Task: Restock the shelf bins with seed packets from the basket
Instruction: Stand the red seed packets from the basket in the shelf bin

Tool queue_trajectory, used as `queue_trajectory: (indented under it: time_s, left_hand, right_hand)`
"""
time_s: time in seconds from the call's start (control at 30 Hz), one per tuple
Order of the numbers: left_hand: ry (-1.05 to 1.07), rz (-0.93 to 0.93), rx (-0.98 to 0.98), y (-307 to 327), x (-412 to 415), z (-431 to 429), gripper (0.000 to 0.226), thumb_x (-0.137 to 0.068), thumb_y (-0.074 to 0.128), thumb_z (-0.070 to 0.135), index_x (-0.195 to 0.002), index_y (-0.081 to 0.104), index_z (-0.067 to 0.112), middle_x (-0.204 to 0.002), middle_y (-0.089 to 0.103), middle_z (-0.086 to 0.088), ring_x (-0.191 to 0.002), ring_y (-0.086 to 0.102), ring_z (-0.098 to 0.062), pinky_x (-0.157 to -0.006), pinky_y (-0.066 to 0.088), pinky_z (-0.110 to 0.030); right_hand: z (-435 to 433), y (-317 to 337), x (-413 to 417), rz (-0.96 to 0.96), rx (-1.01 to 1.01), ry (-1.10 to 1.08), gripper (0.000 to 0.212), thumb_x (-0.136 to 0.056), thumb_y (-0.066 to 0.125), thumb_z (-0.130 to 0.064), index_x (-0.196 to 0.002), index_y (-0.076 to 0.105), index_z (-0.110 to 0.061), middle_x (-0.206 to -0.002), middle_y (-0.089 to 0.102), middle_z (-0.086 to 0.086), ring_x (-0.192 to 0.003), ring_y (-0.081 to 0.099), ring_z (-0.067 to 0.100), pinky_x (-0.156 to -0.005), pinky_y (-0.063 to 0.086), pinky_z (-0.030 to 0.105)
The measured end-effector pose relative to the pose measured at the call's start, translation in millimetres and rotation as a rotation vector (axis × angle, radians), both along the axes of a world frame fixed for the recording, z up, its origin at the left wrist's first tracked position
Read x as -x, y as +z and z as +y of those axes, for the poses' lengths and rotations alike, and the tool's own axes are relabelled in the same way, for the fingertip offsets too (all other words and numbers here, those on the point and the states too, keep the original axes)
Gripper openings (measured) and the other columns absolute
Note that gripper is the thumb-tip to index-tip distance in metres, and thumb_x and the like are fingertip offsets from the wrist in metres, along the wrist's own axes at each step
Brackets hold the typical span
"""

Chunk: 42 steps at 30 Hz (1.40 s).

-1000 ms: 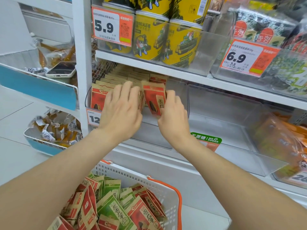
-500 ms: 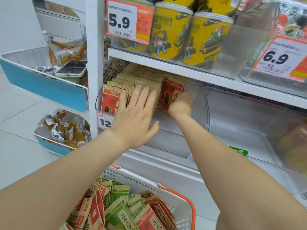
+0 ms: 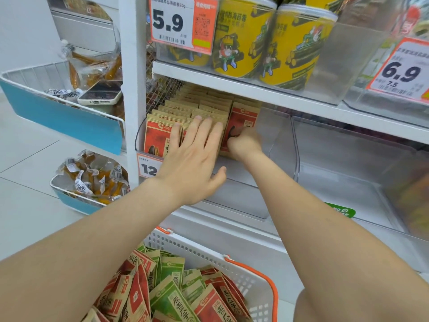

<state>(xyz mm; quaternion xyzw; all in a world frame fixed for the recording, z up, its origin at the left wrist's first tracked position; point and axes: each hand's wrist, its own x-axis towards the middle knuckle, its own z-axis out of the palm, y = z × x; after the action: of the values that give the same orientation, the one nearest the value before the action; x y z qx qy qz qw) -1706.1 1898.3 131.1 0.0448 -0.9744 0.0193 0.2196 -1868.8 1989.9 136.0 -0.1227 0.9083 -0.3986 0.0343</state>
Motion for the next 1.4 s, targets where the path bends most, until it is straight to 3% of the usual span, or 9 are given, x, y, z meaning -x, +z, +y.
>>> queue_trajectory:
  time_s: [0.17, 0.37, 0.47, 0.57, 0.7, 0.9, 1.03, 1.17, 1.4]
  left_hand:
    - [-0.050, 0.006, -0.090, -3.0, -7.0, 0.0, 0.089, -0.097, 0.046, 0.051, -0.166, 0.011, 0.009, -0.174, 0.007, -0.014, -0.161, 0.002, -0.034, -0.127, 0.012, -0.062]
    - [-0.073, 0.103, -0.092, 3.1, -25.8, 4.8, 0.085, -0.092, 0.055, 0.030, -0.164, 0.018, 0.002, -0.171, 0.015, -0.019, -0.158, 0.013, -0.042, -0.125, 0.022, -0.059]
    - [0.001, 0.195, -0.044, 6.8, -35.7, 12.6, 0.058, -0.082, 0.062, 0.020, -0.134, 0.047, 0.001, -0.138, 0.045, -0.023, -0.122, 0.045, -0.044, -0.091, 0.043, -0.053]
    - [0.075, 0.098, -0.049, 13.8, -44.9, 18.7, 0.027, -0.085, 0.061, 0.015, -0.104, 0.043, 0.012, -0.105, 0.055, -0.017, -0.093, 0.050, -0.039, -0.066, 0.031, -0.042]
    - [0.073, -0.383, -0.088, 3.5, -54.2, 25.3, 0.019, -0.096, 0.053, 0.013, -0.110, 0.042, 0.019, -0.106, 0.064, -0.015, -0.093, 0.063, -0.041, -0.064, 0.038, -0.039]
    - [-0.094, -0.993, -0.053, -29.8, -54.2, 33.5, 0.039, -0.107, 0.046, 0.020, -0.145, 0.049, 0.024, -0.143, 0.053, -0.008, -0.113, 0.058, -0.028, -0.089, 0.049, -0.036]
    - [-0.115, -1.054, 0.006, -43.4, -54.3, 40.2, 0.037, -0.107, 0.046, 0.022, -0.142, 0.055, 0.023, -0.141, 0.056, -0.007, -0.122, 0.060, -0.031, -0.092, 0.052, -0.039]
    - [-0.120, -1.045, -0.019, -43.4, -54.0, 42.6, 0.035, -0.107, 0.045, 0.019, -0.140, 0.057, 0.019, -0.137, 0.059, -0.008, -0.119, 0.062, -0.032, -0.096, 0.054, -0.043]
    - [-0.121, -1.053, -0.020, -45.2, -54.7, 43.5, 0.035, -0.106, 0.044, 0.016, -0.138, 0.059, 0.017, -0.135, 0.060, -0.011, -0.110, 0.063, -0.030, -0.083, 0.050, -0.038]
  right_hand:
    - [8.4, 6.6, -15.9, 0.055, -0.240, 0.017, 0.031, -0.092, 0.051, -0.011, -0.122, 0.057, -0.007, -0.140, 0.049, 0.021, -0.132, 0.045, 0.039, -0.104, 0.046, 0.037]
    - [33.2, 28.2, -70.8, 0.585, -0.347, 0.050, 0.027, -0.091, 0.052, -0.014, -0.114, 0.065, -0.009, -0.125, 0.055, 0.018, -0.114, 0.054, 0.042, -0.095, 0.051, 0.046]
    - [50.8, 38.7, -105.6, 0.759, -0.311, 0.202, 0.017, -0.092, 0.049, -0.019, -0.092, 0.065, -0.013, -0.096, 0.067, 0.009, -0.088, 0.061, 0.036, -0.070, 0.048, 0.041]
    - [70.5, 41.6, -137.3, 0.845, -0.519, 0.537, 0.015, -0.086, 0.044, -0.023, -0.074, 0.052, -0.018, -0.073, 0.063, 0.008, -0.066, 0.055, 0.037, -0.058, 0.036, 0.036]
    - [84.2, 6.8, -158.2, 0.514, -0.848, 0.923, 0.013, -0.086, 0.052, -0.019, -0.073, 0.052, -0.018, -0.063, 0.041, 0.003, -0.066, 0.049, 0.035, -0.054, 0.036, 0.032]
    - [107.3, -90.6, -162.0, 0.121, -1.110, 1.010, 0.027, -0.095, 0.052, -0.012, -0.069, 0.045, -0.019, -0.071, 0.047, 0.002, -0.063, 0.050, 0.022, -0.058, 0.045, 0.033]
    - [121.0, -145.8, -167.6, -0.002, -1.222, 1.055, 0.013, -0.099, 0.052, -0.007, -0.103, 0.064, -0.010, -0.097, 0.063, 0.005, -0.095, 0.062, 0.025, -0.080, 0.057, 0.042]
    - [126.1, -196.0, -171.2, -0.027, -1.418, 1.164, 0.034, -0.102, 0.053, -0.018, -0.134, 0.060, -0.014, -0.128, 0.061, 0.002, -0.125, 0.047, 0.024, -0.122, 0.026, 0.042]
    - [127.8, -233.5, -157.8, 0.046, -1.392, 1.269, 0.030, -0.099, 0.049, -0.017, -0.122, 0.068, -0.013, -0.118, 0.066, 0.007, -0.107, 0.053, 0.029, -0.099, 0.036, 0.032]
